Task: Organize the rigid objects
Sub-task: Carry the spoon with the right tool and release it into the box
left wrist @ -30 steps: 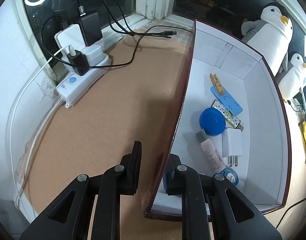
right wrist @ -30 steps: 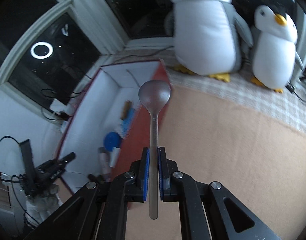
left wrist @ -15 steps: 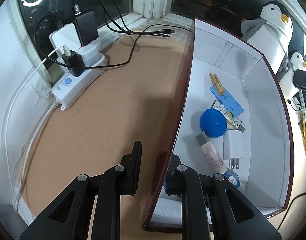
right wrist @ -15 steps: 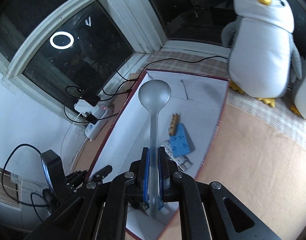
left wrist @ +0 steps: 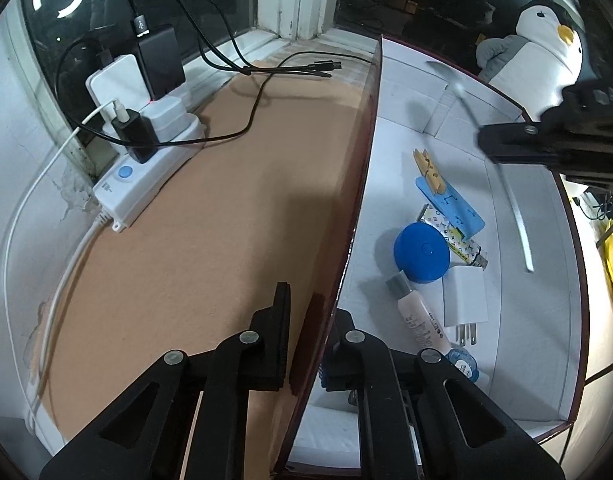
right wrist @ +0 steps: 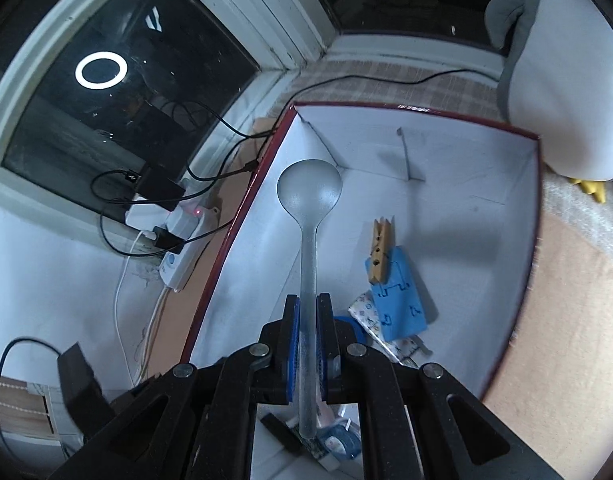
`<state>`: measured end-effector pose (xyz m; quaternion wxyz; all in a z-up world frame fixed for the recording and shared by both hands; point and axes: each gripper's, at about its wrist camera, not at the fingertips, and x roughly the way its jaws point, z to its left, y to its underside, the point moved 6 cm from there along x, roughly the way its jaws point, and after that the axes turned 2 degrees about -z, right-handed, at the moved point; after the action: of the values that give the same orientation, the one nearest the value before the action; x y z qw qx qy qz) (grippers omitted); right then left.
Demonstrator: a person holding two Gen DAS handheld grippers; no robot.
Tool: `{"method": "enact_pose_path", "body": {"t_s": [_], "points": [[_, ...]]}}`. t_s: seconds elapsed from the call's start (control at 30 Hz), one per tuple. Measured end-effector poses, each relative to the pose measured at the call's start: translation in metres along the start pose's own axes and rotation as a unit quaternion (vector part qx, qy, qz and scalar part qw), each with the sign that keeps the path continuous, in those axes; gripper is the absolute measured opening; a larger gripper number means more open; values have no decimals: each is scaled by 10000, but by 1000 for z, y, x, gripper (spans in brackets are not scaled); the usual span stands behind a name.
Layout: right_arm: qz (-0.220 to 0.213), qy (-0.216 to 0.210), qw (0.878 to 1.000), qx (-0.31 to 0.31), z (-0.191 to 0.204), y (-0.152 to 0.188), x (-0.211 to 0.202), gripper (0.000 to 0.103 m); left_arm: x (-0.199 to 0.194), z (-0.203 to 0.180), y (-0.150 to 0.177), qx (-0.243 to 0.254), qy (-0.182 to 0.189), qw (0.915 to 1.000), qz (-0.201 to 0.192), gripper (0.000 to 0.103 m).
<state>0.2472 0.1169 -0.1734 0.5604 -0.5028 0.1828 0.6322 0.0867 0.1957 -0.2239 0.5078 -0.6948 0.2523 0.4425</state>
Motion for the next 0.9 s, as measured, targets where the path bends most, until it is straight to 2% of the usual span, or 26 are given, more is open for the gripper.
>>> {"method": "enact_pose_path", "body": {"t_s": [0.33, 0.67, 0.7, 0.8, 0.9], "points": [[216, 288, 9992, 175, -6, -16, 38, 7, 1, 1, 0, 21, 7, 10000, -22, 9], [344, 391, 9986, 41, -2, -19, 50, 8, 2, 1, -1, 42, -3, 10000, -27, 9], [340, 399, 9986, 12, -1, -19, 50, 10, 2, 1, -1, 39, -4, 10000, -27, 9], [263, 457, 9986, -68, 2, -20, 45, 30, 2, 2, -1, 60, -23, 10000, -38, 9], [225, 492, 9984, -162, 5, -20, 41, 30, 3, 2, -1, 75, -37, 10000, -44, 9]]}}
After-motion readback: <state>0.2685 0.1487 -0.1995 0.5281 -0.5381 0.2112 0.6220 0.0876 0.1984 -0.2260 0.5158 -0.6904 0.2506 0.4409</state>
